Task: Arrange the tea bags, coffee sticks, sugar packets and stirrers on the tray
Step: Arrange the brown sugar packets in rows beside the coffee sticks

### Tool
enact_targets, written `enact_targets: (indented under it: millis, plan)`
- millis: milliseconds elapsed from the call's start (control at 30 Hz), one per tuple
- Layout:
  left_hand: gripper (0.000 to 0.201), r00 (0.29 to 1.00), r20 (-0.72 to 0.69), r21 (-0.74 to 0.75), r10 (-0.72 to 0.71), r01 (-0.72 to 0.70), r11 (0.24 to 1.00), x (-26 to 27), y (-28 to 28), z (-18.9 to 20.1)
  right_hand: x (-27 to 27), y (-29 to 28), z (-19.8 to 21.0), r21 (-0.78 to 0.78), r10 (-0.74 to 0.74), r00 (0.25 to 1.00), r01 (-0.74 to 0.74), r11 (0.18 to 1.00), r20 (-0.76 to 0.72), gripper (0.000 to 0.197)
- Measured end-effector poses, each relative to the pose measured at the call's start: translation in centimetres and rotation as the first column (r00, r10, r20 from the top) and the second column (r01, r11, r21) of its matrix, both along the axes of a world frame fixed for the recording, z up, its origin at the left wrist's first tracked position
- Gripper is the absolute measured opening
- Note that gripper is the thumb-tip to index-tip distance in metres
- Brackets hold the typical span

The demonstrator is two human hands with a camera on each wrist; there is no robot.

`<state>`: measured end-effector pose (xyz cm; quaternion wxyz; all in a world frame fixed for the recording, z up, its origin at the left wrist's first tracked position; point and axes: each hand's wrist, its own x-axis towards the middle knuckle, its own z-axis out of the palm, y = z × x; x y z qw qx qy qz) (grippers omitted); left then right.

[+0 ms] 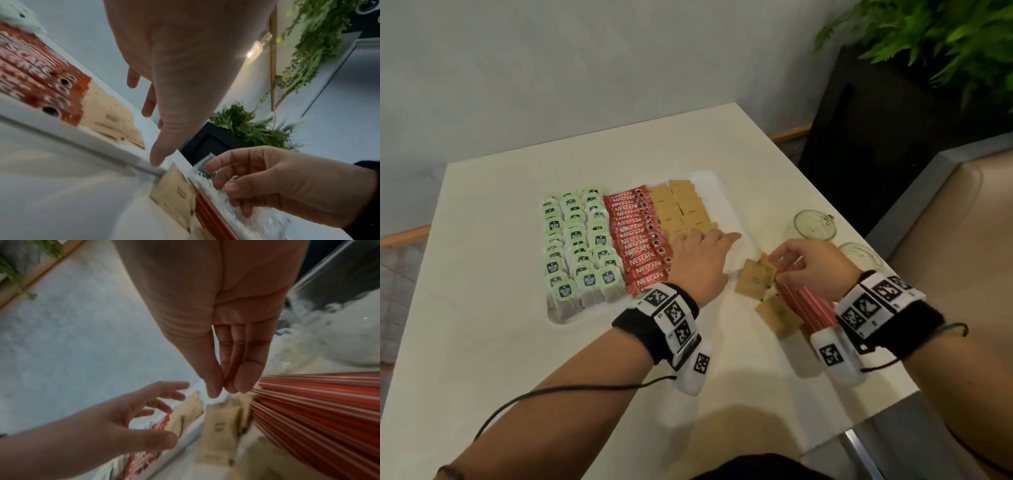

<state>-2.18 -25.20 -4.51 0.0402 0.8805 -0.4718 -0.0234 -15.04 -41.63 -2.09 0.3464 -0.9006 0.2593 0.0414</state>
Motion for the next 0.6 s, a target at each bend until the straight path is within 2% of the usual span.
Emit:
enact_targets:
  millis: [133, 233, 333, 467, 600]
  plan:
    - [0.072, 0.996, 0.026, 0.048, -0.085, 0.084, 0.995, -1.9, -1.7, -1.0, -2.6, 0.2, -1.6, -0.089, 0.062, 0.994, -0.07, 0.994, -0.092, 0.037]
    - [0.074, 0.996, 0.041, 0.081, -0.083, 0.079, 0.994, -2.4, -3.2, -0.9, -3.4, 0.7, -2.3, -0.098, 0.083, 0.989, -0.096, 0.991, -0.123, 0.054]
    - [0.064, 0.994, 0.063, 0.102, -0.09, 0.083, 0.991, -2.7, -3.9, -0.7, -3.0, 1.1, -2.9, -0.137, 0.127, 0.973, -0.155, 0.978, -0.191, 0.066]
    - [0.044, 0.994, 0.08, 0.063, -0.069, 0.064, 0.996, -2.8, -4.0, -1.1, -2.5, 1.1, -3.7, -0.15, 0.122, 0.971, -0.154, 0.977, -0.205, 0.063]
    - [0.036, 0.992, 0.117, 0.06, -0.051, 0.044, 0.997, -3.0, -3.8, -1.6, -2.6, 0.9, -3.7, -0.122, 0.112, 0.972, -0.139, 0.983, -0.208, 0.059]
